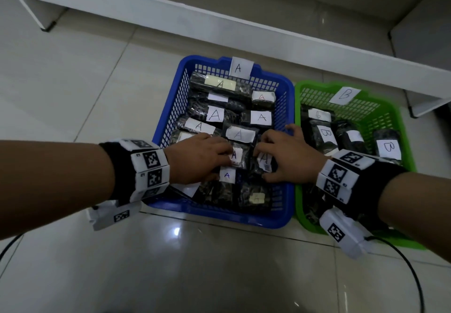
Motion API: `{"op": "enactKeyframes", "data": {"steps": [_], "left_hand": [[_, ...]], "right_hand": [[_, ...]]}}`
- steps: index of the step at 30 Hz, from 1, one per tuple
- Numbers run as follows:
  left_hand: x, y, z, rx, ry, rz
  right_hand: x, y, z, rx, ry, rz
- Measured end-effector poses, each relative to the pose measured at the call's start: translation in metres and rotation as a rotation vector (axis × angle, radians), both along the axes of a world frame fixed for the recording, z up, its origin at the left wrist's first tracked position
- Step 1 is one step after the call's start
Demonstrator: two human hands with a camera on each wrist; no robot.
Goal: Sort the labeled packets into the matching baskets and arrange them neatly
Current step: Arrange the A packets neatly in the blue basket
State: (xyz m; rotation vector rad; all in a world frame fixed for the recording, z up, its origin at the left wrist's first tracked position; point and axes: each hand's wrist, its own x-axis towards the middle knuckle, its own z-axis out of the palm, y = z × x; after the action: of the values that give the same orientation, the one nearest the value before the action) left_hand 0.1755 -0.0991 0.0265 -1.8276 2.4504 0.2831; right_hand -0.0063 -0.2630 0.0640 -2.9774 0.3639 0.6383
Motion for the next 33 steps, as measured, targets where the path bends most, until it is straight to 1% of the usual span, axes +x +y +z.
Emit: {"op": "enactKeyframes", "data": {"steps": [2, 4, 7, 9, 10, 11, 13, 14, 15, 20, 23, 25, 26, 28, 30, 31, 32, 33], "left_hand": [[-0.002, 0.001, -0.001, 0.054, -0.033, 0.008], [-0.007, 0.001, 0.001, 0.058, -0.046, 0.021], [-0.012, -0.005, 0.011, -0.061, 0.009, 0.049], [-0.011, -0.011, 0.014, -0.160, 0.011, 0.069], [-0.009, -0.013, 0.015, -0.156, 0.002, 0.081], [-0.007, -0.015, 0.013, -0.108, -0.007, 0.107], [-0.003, -0.018, 0.011, 0.083, -0.054, 0.171], [-0.001, -0.021, 0.012, 0.166, -0.083, 0.185], [-0.001, -0.025, 0.013, 0.212, -0.098, 0.181], [0.001, -0.037, 0.014, 0.312, -0.120, 0.160], [-0.001, -0.030, 0.012, 0.284, -0.135, 0.160], [-0.004, -0.027, 0.013, 0.291, -0.159, 0.155], [-0.005, -0.026, 0.016, 0.317, -0.140, 0.162], [0.000, -0.025, 0.027, 0.334, 0.008, 0.226], [0.017, -0.023, 0.041, 0.253, 0.188, 0.336], [0.029, -0.021, 0.049, 0.187, 0.237, 0.391], [0.044, -0.018, 0.056, 0.124, 0.251, 0.440], [0.059, -0.014, 0.062, 0.077, 0.228, 0.482]], "right_hand": [[-0.002, 0.000, -0.001, 0.016, -0.016, 0.001], [-0.004, 0.000, -0.002, 0.030, -0.035, -0.002], [-0.005, 0.001, -0.005, 0.090, -0.129, -0.089], [-0.005, 0.002, -0.008, 0.084, -0.175, -0.121], [-0.005, 0.003, -0.010, 0.071, -0.178, -0.119], [-0.005, 0.003, -0.012, 0.062, -0.176, -0.118], [-0.005, 0.003, -0.013, 0.064, -0.176, -0.124], [-0.004, 0.003, -0.014, 0.065, -0.177, -0.130], [-0.004, 0.002, -0.014, 0.062, -0.178, -0.136], [0.000, 0.002, -0.015, 0.037, -0.156, -0.123], [0.000, 0.001, -0.012, 0.020, -0.123, -0.109], [0.000, 0.002, -0.012, 0.013, -0.135, -0.109], [0.000, 0.003, -0.011, 0.012, -0.150, -0.111], [-0.001, 0.003, -0.011, 0.011, -0.169, -0.107], [-0.003, 0.003, -0.011, -0.001, -0.165, -0.073], [-0.004, 0.003, -0.012, -0.013, -0.158, -0.046], [-0.004, 0.003, -0.013, -0.024, -0.146, -0.021], [-0.004, 0.003, -0.015, -0.033, -0.133, -0.005]]}}
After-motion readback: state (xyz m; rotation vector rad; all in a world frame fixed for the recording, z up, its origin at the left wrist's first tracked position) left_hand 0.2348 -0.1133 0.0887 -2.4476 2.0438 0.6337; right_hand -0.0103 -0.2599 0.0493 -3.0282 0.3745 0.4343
